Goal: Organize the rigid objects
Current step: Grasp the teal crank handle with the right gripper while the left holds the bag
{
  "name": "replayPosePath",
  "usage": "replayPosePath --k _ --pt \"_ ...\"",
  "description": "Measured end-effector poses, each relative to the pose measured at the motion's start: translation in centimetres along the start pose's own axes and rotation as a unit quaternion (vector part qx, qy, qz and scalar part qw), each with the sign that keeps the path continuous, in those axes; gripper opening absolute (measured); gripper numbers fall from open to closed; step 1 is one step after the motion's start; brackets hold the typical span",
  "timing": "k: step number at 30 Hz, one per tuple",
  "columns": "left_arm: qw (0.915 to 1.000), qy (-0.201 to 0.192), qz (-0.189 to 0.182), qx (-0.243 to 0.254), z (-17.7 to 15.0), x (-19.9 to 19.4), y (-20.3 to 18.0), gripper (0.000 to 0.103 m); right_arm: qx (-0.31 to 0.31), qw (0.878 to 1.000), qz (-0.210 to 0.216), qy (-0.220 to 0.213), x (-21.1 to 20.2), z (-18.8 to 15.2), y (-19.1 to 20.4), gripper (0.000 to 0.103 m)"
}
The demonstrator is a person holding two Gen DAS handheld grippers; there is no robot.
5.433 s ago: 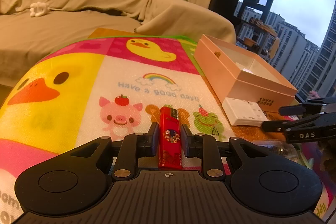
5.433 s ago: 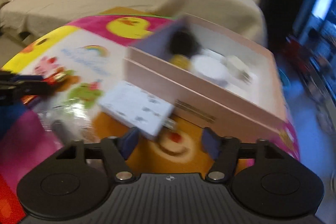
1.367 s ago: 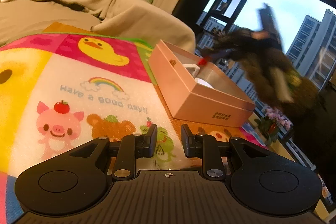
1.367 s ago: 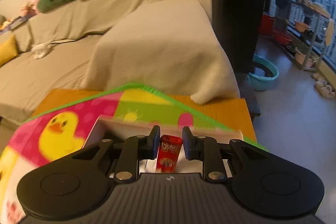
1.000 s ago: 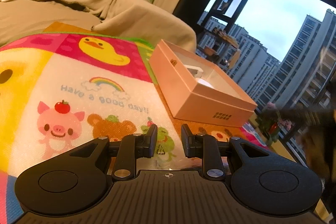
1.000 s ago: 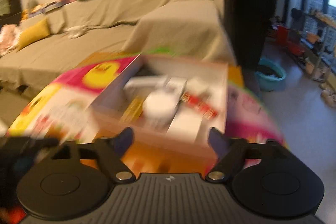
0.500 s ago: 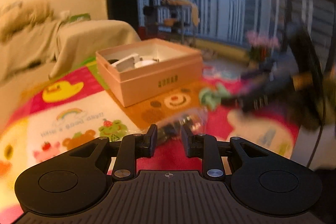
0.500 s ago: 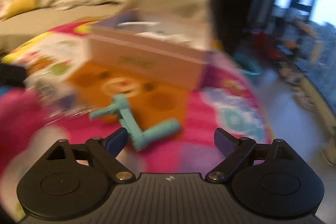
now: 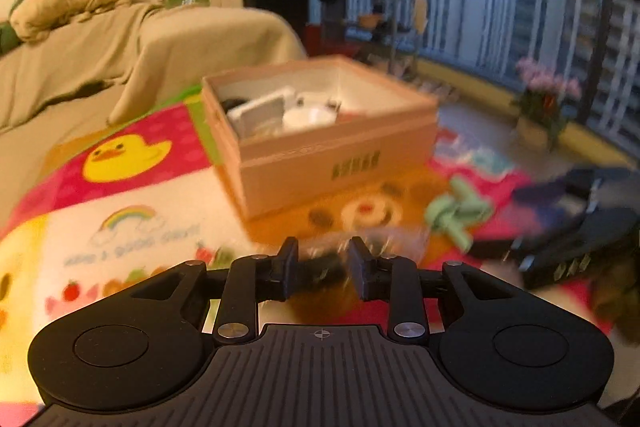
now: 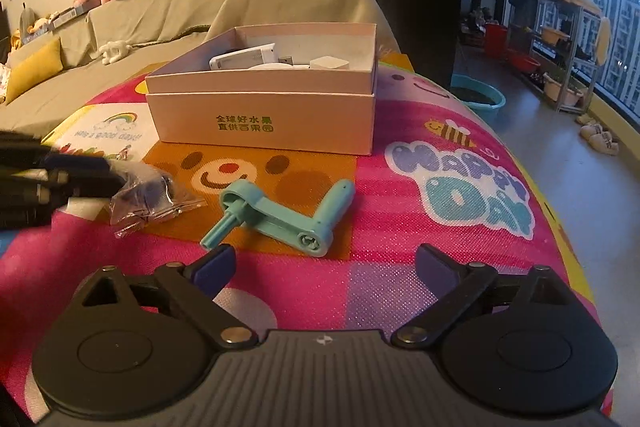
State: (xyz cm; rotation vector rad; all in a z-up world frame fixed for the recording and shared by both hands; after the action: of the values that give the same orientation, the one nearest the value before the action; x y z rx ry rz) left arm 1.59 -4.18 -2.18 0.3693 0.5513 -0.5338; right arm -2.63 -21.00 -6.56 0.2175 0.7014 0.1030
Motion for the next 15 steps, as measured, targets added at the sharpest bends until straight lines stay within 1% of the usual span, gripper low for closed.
replayPosePath --k 2,4,6,8,9,11,13,15 --pt "0.9998 0.001 -0.004 0.018 0.5 0.0 0.4 0.033 0.002 1.000 0.002 -0.001 0.0 0.0 -0.1 0.097" --pt "0.9995 0.003 0.003 0.032 0.6 0.1 1.5 0.033 0.005 1.000 0.005 -0.001 0.0 0.1 -0.1 0.097" --pt "0.9998 0.003 -0.004 0.019 0.4 0.4 3.0 0.033 0.005 1.000 0.006 0.000 0.1 0.0 -0.1 0.097" --pt "0.9993 0.007 -0.027 -0.024 -0.1 1.2 4.5 0.032 0.004 1.000 0.006 0.001 0.1 0.0 -0.1 0.098" --pt "0.9978 0.013 -0.042 -0.050 -0.5 1.6 5.0 0.032 0.004 1.000 0.005 0.001 0.1 0.0 -0.1 0.098" --pt "0.9915 0.026 -0.083 -0.097 -1.6 2.0 5.2 0.032 0.004 1.000 0.005 0.001 0.1 0.0 -0.1 0.098" --pt "0.9881 0.024 -0.109 -0.106 -2.2 1.3 4.6 0.032 0.004 1.000 0.006 0.001 0.1 0.0 -0.1 0.098" --pt "0.9884 0.027 -0.123 -0.084 -2.6 0.2 3.3 0.032 0.004 1.000 0.006 0.001 0.1 0.0 -0.1 0.098"
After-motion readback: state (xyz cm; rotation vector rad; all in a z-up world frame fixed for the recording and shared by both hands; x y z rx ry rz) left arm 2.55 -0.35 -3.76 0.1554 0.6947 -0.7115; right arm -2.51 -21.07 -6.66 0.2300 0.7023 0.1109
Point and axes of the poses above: each gripper's, at about its wrist camera, not at the fingertips, and x roughly the way its jaws point, y to its left, z to its top, the point moved 8 cm from there along x, roughly the way its jaws point, and after that the axes turned 14 degrees about x, right-handed, at the moved point
